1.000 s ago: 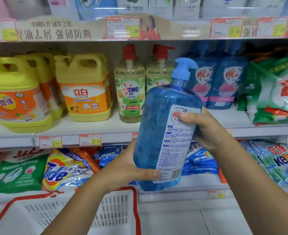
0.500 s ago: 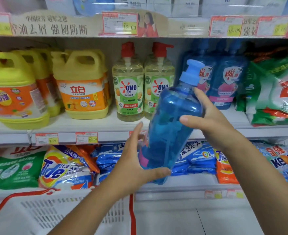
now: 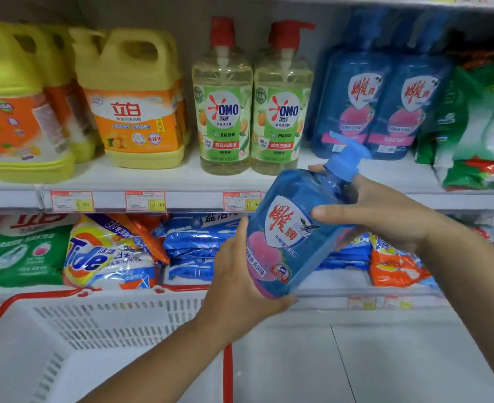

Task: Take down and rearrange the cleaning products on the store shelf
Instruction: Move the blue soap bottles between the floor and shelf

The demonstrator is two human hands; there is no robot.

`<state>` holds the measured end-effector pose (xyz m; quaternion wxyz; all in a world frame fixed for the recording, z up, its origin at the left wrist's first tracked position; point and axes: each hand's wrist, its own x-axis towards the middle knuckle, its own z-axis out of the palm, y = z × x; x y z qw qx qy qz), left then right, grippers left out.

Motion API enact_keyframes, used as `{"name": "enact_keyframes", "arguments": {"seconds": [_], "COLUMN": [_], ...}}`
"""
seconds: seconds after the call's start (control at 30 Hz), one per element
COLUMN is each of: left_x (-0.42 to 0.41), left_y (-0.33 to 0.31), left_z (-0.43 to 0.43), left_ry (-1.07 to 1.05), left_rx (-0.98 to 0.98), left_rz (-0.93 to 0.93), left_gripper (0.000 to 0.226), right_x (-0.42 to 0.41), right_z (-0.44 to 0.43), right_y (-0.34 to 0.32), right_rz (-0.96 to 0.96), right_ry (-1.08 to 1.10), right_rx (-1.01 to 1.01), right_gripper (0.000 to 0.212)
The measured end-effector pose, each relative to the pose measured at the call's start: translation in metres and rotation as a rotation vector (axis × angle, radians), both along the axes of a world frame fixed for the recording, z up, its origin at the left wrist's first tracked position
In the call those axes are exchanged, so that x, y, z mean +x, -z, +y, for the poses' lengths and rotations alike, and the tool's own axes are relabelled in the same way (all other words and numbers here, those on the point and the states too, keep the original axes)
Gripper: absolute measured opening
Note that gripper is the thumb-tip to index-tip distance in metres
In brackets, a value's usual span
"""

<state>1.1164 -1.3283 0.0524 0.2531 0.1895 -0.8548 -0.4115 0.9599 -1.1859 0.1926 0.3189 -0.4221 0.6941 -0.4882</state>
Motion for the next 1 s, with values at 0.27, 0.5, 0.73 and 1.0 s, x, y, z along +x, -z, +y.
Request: {"name": "enact_keyframes", "arguments": {"seconds": [0.27,0.5,0.73,1.0], "left_x": [0.043,0.069,0.069,0.027], "left_y": [0.076,0.118,0.120,0.083], "left_z": [-0.025,-0.033,-0.036,-0.035], "left_ry": [0.291,0.338,0.338,0.265], "left_rx": [-0.224,-0.508,-0.556,-0.514], "left_rz": [-0.438,-0.652,-0.631,-0.366], "left_gripper": [0.100,0.090,0.088,0.072], "right_x": [0.020,0.026,0.038,-0.002], "right_z": [0.014,0.020,0.025,0.024], "right_y": [0.085,0.204,0.265,0.239], "right_rz": [0.134,0.133,0.173,0.116], "right_ry": [0.090,0.104,0.055,-0.230], "right_rx": [0.183,0.424,0.504,0.681], "right_gripper": [0.075,0.075,0.094,0.112]}}
